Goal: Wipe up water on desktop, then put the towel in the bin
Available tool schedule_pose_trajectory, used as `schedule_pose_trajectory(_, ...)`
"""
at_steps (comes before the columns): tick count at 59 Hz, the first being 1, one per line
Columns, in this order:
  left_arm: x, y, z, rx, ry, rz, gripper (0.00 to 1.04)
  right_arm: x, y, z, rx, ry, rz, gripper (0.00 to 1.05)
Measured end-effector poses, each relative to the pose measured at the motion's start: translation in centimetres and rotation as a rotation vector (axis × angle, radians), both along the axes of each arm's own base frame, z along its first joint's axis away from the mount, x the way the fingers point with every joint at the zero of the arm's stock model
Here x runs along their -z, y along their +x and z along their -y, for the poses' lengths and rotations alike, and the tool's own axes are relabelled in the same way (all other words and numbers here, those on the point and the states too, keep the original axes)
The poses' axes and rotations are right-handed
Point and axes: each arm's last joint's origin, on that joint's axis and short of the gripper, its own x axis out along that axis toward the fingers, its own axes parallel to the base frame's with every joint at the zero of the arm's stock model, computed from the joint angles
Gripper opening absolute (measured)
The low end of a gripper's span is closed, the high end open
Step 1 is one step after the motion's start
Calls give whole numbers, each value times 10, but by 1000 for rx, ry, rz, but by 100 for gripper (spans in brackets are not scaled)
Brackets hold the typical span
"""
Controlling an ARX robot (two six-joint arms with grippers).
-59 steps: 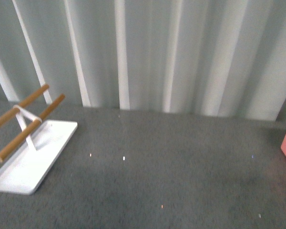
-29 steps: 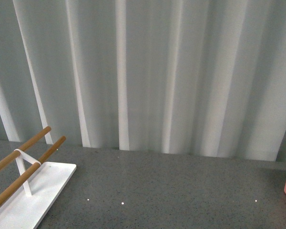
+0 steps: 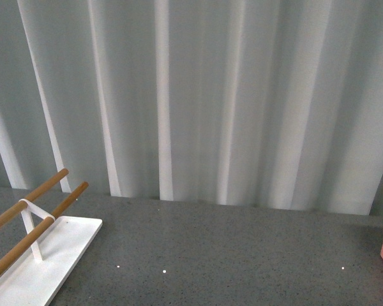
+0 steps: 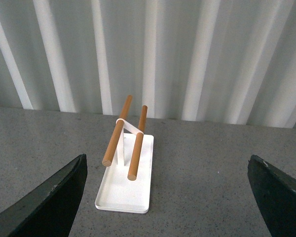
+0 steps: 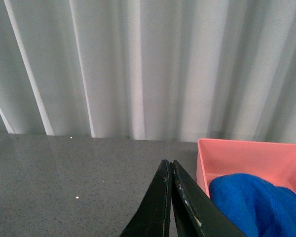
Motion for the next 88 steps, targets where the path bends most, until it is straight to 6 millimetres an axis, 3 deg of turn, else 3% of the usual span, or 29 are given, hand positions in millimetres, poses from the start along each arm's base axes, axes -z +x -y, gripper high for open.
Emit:
schedule_pose_trajectory(30,0,0,0,0,0,0,98,1,-11,0,1,2,1,3)
schedule_pose_trajectory(38,0,0,0,0,0,0,98,3,-22,0,3,3,-3,3)
schedule_pose_trajectory(54,0,0,0,0,0,1,98,4,-22,0,3,2,-6,4)
schedule_pose_trajectory(62,0,0,0,0,0,1,98,4,-22,0,3,3,-6,29)
schedule_pose_trajectory(72,0,0,0,0,0,1,98,4,-22,0,3,3,-6,71)
schedule_pose_trajectory(80,0,0,0,0,0,1,98,4,-22,0,3,3,-6,98)
schedule_pose_trajectory(88,0,0,0,0,0,1,98,4,-22,0,3,4,-6,98)
